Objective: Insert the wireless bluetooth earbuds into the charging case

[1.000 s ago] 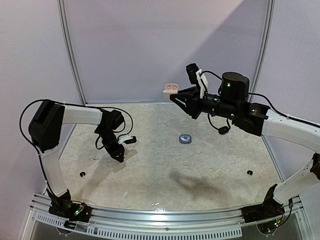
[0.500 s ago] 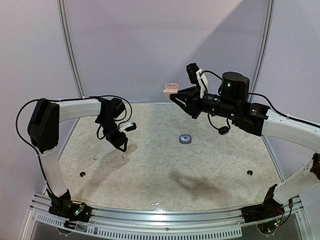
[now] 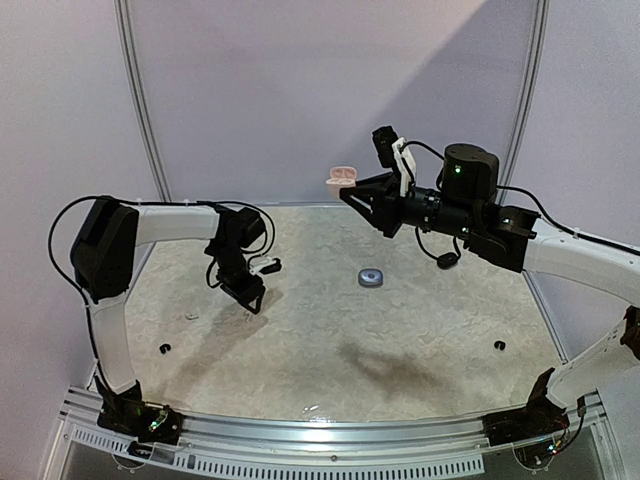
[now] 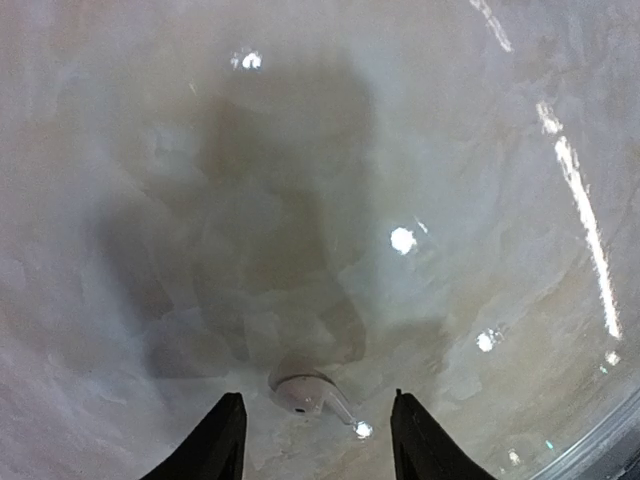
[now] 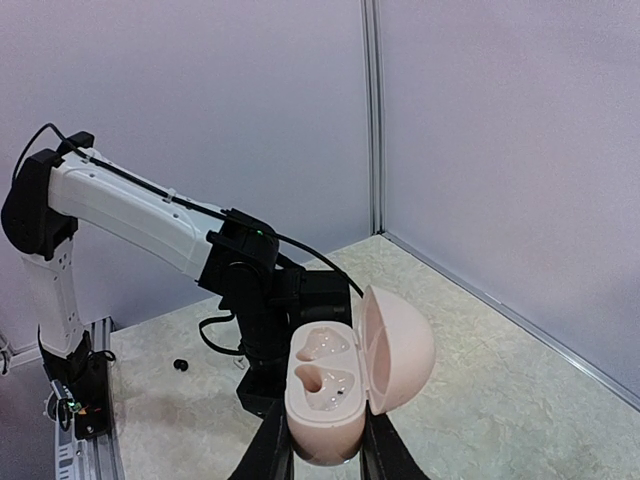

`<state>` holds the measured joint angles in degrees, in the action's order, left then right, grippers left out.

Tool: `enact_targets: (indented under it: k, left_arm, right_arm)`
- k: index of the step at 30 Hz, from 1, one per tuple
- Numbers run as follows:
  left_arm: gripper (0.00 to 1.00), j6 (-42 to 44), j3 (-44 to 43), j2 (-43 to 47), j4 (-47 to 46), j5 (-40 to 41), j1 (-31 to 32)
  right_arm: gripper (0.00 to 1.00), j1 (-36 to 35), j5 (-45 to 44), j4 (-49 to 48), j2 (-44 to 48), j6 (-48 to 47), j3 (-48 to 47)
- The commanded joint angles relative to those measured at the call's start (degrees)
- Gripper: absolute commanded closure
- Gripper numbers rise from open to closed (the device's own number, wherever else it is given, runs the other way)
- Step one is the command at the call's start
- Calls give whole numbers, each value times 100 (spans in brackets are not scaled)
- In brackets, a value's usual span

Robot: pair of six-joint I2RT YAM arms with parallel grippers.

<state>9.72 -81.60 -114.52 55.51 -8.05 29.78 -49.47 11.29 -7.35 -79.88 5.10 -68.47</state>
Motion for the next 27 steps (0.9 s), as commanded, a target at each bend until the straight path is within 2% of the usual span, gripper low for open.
enact_targets:
  k: [1,15,27]
  left_arm:
    - [51,-85,-123,-254,-79,215,45]
    - [70,-82,-46,-433,-57,87,104]
    - [81,252,63,-346,269,59,94]
  right_arm:
    - [99,18,76,-41,72,-8,-23]
    - [99,21,38,-47,107,-41,44]
    - [99,19,-10,-99,181,12,175]
